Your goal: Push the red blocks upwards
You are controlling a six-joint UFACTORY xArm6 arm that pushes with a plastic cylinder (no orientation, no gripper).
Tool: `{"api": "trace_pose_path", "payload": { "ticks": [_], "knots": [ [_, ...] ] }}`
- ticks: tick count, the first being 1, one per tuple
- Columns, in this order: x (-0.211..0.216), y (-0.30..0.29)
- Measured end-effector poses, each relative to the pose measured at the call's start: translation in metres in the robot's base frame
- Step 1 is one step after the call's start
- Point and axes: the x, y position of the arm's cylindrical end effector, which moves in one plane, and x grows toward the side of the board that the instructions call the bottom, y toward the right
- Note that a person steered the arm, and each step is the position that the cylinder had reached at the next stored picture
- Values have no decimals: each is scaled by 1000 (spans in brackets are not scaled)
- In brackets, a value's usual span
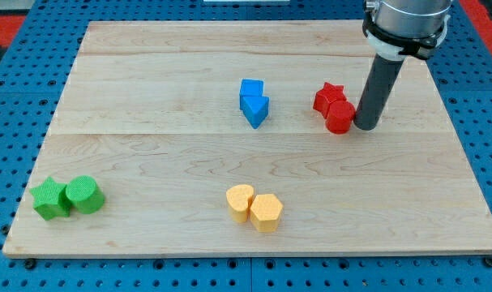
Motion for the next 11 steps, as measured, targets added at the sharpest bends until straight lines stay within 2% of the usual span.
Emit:
{"api": "trace_pose_path", "payload": {
  "ticks": [1,3,5,7,11],
  "knots": [
    [0,-31],
    [15,-41],
    [22,-98],
    [-2,-54],
    [-21,-75]
  ]
}}
